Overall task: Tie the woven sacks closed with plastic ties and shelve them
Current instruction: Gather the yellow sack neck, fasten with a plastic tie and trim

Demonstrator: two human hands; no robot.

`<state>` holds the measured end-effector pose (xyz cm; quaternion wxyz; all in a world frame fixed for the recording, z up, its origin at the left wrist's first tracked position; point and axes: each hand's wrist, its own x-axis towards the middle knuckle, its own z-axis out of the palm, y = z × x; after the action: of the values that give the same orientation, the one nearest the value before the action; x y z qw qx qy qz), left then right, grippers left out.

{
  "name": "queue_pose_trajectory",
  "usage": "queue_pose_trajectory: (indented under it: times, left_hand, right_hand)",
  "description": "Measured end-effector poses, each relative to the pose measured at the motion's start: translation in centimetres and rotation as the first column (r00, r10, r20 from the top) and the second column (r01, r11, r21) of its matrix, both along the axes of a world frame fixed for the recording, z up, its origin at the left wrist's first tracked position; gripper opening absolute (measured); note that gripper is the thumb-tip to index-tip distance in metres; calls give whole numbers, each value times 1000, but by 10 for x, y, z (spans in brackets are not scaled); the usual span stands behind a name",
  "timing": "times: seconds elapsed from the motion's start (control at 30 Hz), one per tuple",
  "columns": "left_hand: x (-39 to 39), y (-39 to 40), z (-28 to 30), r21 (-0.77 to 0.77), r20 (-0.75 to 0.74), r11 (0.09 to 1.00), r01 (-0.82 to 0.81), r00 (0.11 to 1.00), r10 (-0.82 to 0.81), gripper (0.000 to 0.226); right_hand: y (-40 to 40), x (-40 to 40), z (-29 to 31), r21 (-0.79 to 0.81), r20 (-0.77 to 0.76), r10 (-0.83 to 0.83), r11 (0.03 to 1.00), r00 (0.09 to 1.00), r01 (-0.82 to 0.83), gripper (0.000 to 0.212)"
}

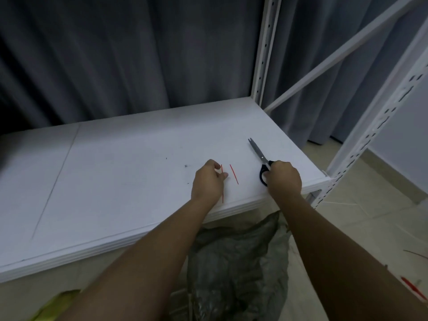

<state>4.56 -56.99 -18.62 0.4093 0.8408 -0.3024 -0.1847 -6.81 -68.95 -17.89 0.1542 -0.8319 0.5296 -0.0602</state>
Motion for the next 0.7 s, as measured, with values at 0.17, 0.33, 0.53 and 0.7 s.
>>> queue_pose_trajectory:
  times: [0.17, 0.33, 0.53, 0.7]
  left_hand:
    - [5, -22, -6, -54, 15, 999, -4, 1000, 5, 10]
    - [13, -26, -5, 49, 152, 998, 44, 987, -51, 19]
    - [15, 23, 16, 158, 266, 981, 113, 952, -153, 24]
    - [14, 98, 48, 434, 457, 897, 84, 838, -300, 30]
  right_hand:
    - [-2, 3, -5, -91, -30, 84, 992, 996, -86, 24]
    - [9, 2, -6, -302, -191, 134, 935, 972, -188, 21]
    - [53, 12, 4, -381, -31, 345, 863, 938, -331, 26]
    - [127, 26, 31, -222, 62, 478, 863, 876, -455, 28]
